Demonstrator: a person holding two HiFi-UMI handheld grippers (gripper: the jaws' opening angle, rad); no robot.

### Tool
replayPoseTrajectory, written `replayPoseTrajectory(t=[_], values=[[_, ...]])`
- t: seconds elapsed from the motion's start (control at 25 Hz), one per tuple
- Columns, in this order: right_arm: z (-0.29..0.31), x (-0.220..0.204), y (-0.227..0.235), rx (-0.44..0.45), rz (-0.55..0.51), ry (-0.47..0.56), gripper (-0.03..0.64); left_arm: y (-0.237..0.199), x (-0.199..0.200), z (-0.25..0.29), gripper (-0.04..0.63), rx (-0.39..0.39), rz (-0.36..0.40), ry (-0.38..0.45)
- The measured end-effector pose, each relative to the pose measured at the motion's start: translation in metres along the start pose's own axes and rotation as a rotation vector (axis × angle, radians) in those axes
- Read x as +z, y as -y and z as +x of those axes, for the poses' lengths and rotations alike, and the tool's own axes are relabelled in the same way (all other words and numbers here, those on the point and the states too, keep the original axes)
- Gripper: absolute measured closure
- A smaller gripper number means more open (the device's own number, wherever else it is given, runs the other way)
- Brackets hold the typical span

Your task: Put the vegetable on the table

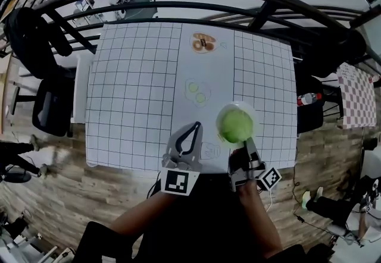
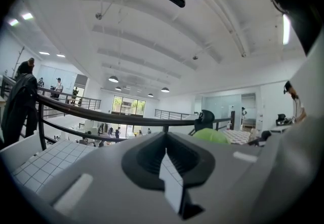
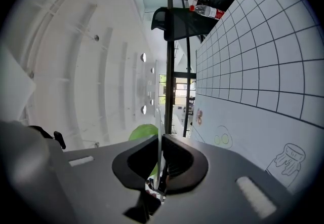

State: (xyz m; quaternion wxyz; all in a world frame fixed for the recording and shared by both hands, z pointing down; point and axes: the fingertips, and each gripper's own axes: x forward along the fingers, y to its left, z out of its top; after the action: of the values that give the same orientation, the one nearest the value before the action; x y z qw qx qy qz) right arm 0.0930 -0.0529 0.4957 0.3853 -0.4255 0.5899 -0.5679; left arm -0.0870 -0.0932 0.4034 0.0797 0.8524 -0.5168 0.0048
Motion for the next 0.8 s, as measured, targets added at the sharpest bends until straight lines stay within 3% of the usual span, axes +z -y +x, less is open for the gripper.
replayPoseTrajectory(t=[0.36, 0.56, 0.8], values=[[0.021, 0.021, 0.037, -0.023, -0.037, -0.056, 0.600, -0.005, -0.010, 0.026, 0.586, 0.035, 0.062, -0.029], [0.041, 0.022, 0.061, -0.011, -0.028, -0.076, 0.600, -0.014, -0.007, 0.037, 0.586, 0.048, 0.011, -0.059], [0.056, 0.020, 0.082, -0.035, -0.062, -0.066, 0.600, -0.027, -0.004, 0.036, 0.586, 0.048, 0.033, -0.074]])
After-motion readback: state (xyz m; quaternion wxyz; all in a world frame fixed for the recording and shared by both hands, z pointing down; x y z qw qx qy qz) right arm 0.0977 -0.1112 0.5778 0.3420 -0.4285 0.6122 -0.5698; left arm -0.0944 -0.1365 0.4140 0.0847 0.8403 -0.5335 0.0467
